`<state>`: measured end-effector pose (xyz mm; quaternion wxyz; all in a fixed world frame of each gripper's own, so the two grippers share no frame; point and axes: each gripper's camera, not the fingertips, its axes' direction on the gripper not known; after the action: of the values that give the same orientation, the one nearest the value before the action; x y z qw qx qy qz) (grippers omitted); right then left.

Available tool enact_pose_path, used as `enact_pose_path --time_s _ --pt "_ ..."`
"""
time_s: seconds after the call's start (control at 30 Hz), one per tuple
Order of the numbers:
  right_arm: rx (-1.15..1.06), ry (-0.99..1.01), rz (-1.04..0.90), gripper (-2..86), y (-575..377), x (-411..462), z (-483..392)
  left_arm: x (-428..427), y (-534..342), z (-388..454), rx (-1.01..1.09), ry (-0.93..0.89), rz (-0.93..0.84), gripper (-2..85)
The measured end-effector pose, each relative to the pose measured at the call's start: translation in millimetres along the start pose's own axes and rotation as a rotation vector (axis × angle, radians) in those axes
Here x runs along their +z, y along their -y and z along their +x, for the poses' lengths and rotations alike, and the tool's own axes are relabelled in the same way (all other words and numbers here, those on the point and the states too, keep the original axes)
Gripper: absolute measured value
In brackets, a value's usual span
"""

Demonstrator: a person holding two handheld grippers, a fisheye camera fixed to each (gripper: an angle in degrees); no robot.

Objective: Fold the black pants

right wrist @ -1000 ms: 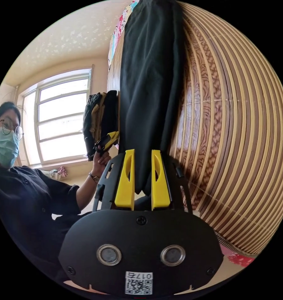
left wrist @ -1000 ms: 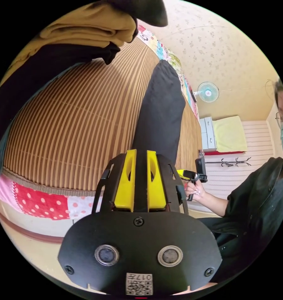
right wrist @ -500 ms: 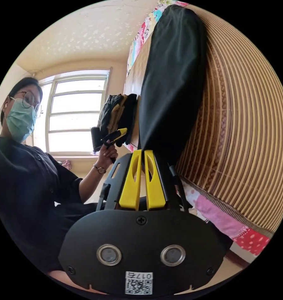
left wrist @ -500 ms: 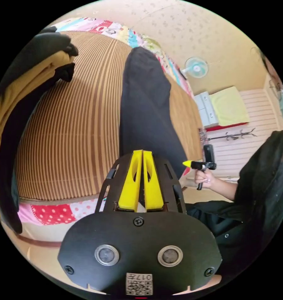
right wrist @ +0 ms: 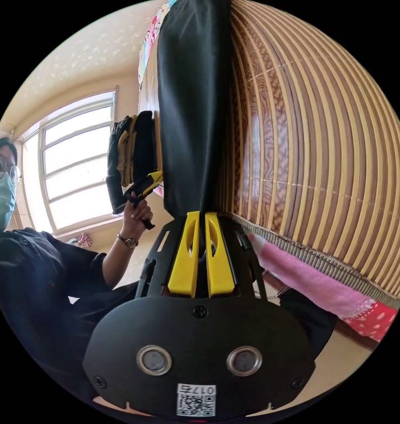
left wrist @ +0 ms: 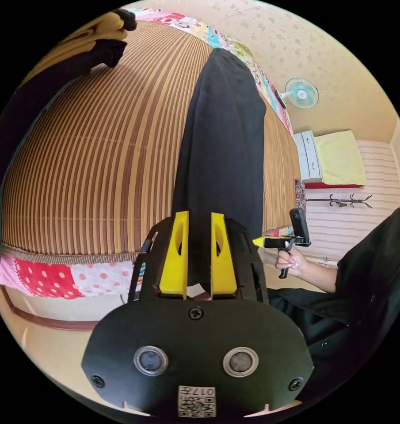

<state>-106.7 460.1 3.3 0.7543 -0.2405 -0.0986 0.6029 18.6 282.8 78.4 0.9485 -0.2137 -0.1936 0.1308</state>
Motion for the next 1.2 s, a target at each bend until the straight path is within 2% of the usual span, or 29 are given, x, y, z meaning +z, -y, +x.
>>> enact_pose_path --time_s 0.13,0.2,0.3,0.37,0.47,0.53,0.6,0.73,0.83,0.9,1.07,1.13,1.2 --pt "-0.006 -0.014 -0.009 2.4 4.4 18.0 0.2 9.3 -9.6 17.4 -0.005 0.121 -0.003 4.7" --pt "0.004 0.003 0.001 2.3 7.1 20.9 0.6 -2.1 -13.8 32.7 0.037 0.145 0.061 1.4" --pt "-0.065 0.089 0.025 2.5 11.5 22.5 -15.5 -20.1 -23.3 32.0 0.026 0.132 0.156 0.6" --pt "-0.055 0.128 0.02 2.7 17.3 33.1 -19.4 -17.0 -21.7 15.9 -0.033 0.081 0.133 0.6" --pt "-0.009 -0.048 -0.02 3.4 21.1 50.7 -8.4 -4.8 -16.7 -5.1 -0.157 0.095 0.098 1.3" --pt "0.032 -0.03 -0.075 4.4 25.4 53.6 2.0 -5.3 -10.7 -6.6 -0.185 0.114 0.102 2.6" --pt "0.043 0.016 -0.028 6.6 27.9 38.6 1.5 -18.4 -3.2 0.5 -0.152 0.118 0.209 4.3" --pt "0.087 0.104 0.316 12.7 39.6 -29.6 1.9 -22.6 22.9 2.5 -0.093 0.073 0.269 6.5" --pt "0.097 -0.084 0.393 13.1 66.8 -43.4 11.5 -2.7 51.4 -1.2 -0.061 0.119 0.198 8.3" --pt "0.059 -0.071 0.364 12.3 85.1 -35.3 13.8 26.6 69.5 -5.3 -0.053 0.124 0.056 9.5" --pt "-0.017 -0.282 0.153 5.3 108.7 2.8 -12.4 40.2 57.8 12.1 0.016 0.218 0.042 4.1" --pt "-0.047 -0.28 0.149 4.4 99.1 -6.7 -15.7 51.0 46.9 19.1 0.026 0.194 0.026 3.7" --pt "-0.041 -0.313 0.13 4.1 83.6 -20.7 -9.8 78.0 31.9 26.3 -0.006 0.083 -0.049 3.5"
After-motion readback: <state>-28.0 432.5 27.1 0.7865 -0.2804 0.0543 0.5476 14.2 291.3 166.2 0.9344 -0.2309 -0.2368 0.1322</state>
